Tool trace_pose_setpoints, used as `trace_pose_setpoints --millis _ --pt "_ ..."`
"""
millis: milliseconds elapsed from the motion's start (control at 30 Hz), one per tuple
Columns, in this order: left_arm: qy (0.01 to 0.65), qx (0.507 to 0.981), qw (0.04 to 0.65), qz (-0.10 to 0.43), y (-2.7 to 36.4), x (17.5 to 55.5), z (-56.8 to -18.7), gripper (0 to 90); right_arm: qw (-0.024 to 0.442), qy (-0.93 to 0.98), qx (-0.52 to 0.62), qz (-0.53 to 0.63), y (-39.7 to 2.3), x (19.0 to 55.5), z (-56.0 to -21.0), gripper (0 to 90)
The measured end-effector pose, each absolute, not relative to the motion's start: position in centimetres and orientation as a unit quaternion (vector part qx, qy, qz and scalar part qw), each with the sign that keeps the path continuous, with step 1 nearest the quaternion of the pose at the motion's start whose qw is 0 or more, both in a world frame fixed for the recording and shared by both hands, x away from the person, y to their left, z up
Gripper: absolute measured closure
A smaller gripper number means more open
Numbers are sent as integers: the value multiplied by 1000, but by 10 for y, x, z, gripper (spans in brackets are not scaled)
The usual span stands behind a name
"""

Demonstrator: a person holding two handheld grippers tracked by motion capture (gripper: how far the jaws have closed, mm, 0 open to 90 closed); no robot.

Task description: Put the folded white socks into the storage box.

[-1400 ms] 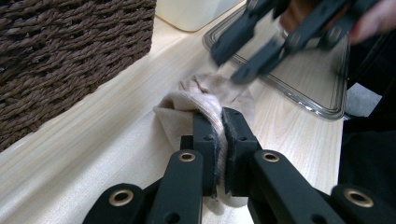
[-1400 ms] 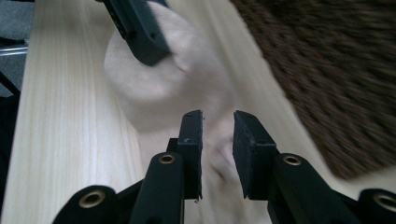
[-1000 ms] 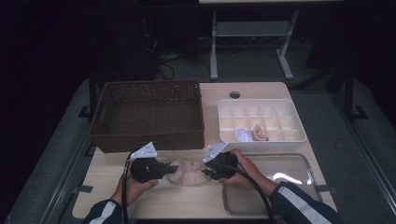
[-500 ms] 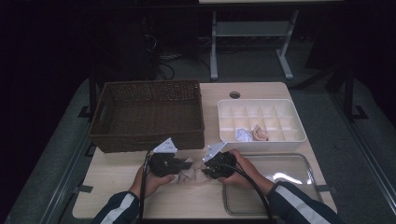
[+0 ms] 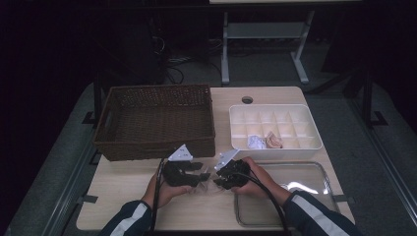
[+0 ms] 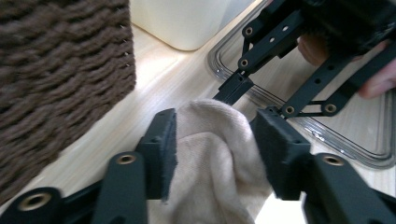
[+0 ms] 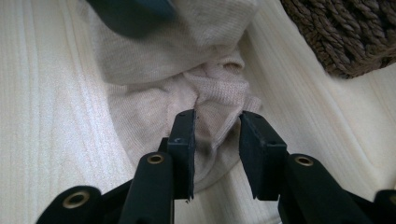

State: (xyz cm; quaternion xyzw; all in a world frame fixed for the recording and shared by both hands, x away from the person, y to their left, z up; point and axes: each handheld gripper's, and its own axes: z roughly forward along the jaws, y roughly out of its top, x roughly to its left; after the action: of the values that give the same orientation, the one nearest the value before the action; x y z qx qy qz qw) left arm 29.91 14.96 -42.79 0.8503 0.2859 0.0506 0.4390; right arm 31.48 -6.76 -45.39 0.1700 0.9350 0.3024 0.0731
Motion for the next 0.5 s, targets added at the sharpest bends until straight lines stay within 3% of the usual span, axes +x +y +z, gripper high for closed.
trace_pose_setpoints --millis 167,267,400,500 --pt "287 846 445 54 165 289 -419 409 68 934 176 304 -67 315 -454 659" --pt "275 854 439 47 171 280 -416 465 67 934 176 305 -68 315 -454 659" --pt "248 879 406 27 169 269 -426 630 66 934 174 305 -67 315 -455 673" --pt "247 888 387 26 163 270 -436 685 68 935 170 303 -68 315 -455 675"
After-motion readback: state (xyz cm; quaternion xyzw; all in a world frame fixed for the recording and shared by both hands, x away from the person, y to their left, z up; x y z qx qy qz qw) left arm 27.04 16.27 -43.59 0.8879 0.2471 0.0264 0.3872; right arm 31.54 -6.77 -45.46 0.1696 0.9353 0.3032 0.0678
